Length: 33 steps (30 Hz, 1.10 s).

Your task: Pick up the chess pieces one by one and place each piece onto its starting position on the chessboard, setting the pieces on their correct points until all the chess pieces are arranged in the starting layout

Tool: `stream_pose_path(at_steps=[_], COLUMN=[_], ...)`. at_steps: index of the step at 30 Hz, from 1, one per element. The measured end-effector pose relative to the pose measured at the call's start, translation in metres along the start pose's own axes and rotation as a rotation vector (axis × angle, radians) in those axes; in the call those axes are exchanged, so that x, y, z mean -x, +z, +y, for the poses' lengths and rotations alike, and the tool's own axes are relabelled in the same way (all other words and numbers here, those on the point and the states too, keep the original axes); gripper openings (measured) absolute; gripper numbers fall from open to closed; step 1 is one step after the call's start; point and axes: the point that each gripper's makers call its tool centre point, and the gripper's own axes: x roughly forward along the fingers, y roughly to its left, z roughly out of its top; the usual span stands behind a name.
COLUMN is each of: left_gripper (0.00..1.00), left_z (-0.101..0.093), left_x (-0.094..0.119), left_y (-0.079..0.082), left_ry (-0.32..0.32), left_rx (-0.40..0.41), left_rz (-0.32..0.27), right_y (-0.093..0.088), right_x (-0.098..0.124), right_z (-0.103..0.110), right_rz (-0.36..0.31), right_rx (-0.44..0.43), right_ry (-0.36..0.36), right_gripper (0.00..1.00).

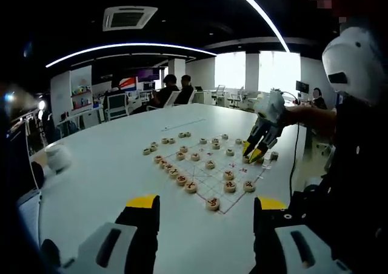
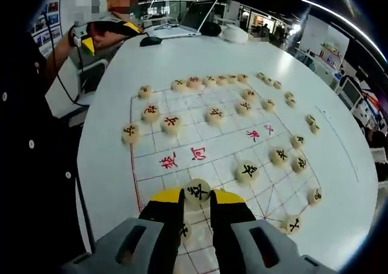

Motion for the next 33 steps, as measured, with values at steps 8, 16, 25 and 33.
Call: stream_pose_path(at_steps=[8,16,25,33], left_gripper=[0.63,0.63,0.63,0.64], left_z=[-0.001,0.001,0.005,0.011], left_x=[-0.001,0.001,-0.005,-0.011], left_y=[0.001,0.002,0.012,0.024], left_ry=[-0.004,0.003,0.007,0.020], left_rx=[-0.001,0.000,-0.012,-0.018], left_rz=[0.000,-0.005,-0.021,-0.042], right_y=[-0.001,0.007,0.003,-0.017], right_x=[0.000,0.021,0.090,0.147], right_z=[0.001,0.000,-0.040,-0.052], right_rz=[-0.008,-0.102,-0.323,-0.487], right_rx=[0.012,-0.065,-0.189,-0.276], right_ry=[0.008,0.004,-0.205,-0.376], right_gripper=[0.24,0.35,0.35,0.37])
